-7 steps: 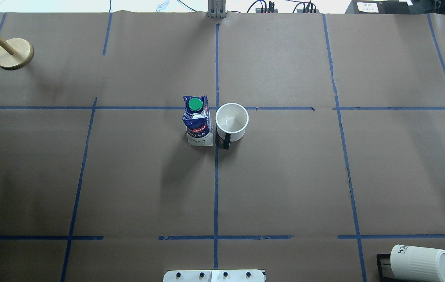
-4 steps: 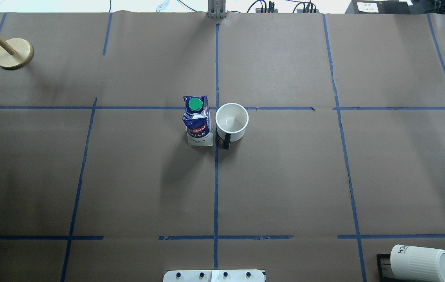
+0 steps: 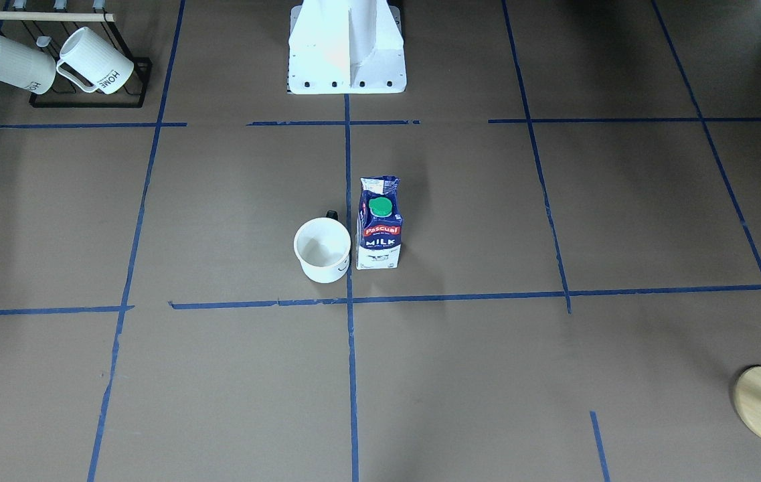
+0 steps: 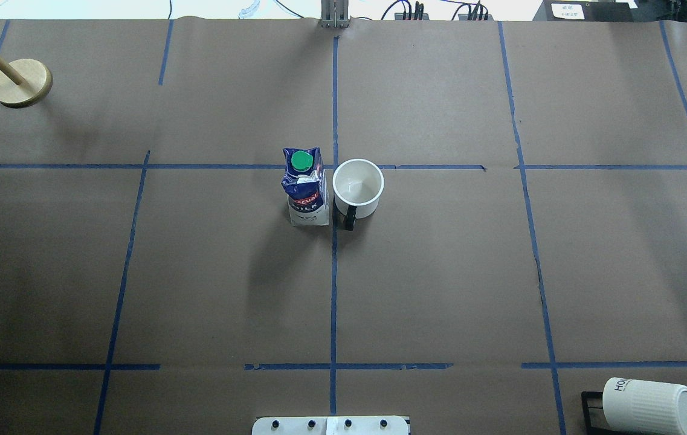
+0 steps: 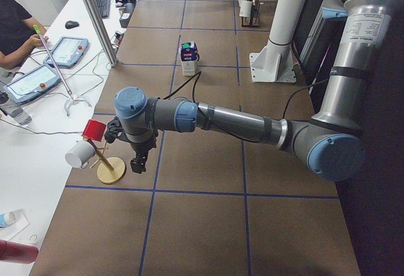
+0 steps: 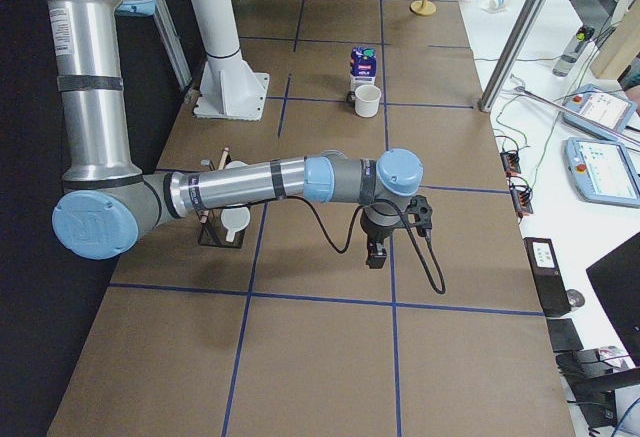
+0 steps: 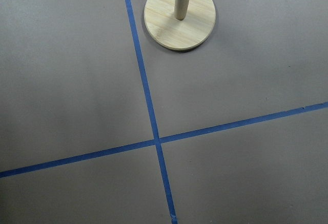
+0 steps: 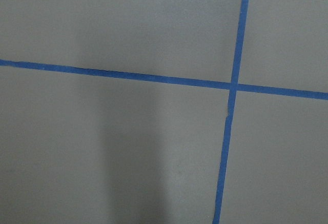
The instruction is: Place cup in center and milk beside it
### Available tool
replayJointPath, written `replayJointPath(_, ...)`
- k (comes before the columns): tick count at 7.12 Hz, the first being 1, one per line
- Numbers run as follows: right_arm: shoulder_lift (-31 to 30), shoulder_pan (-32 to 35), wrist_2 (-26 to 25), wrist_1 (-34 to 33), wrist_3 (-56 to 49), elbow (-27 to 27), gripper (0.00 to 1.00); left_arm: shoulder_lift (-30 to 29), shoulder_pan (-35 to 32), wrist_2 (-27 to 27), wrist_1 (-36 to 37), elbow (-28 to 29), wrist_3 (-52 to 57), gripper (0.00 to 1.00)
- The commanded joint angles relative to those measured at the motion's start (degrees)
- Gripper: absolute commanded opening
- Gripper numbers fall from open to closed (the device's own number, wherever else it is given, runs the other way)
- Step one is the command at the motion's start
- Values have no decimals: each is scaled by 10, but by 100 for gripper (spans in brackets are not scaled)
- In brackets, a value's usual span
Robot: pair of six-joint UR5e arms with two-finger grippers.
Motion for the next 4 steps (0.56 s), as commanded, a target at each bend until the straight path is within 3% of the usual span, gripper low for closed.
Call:
replayJointPath(1, 0, 0, 5, 2, 0, 4, 100, 1, 1, 4, -2, -1, 1, 100)
replayJointPath(4, 0, 0, 17, 2, 0, 8, 100, -1, 1, 3, -3, -1, 1, 100)
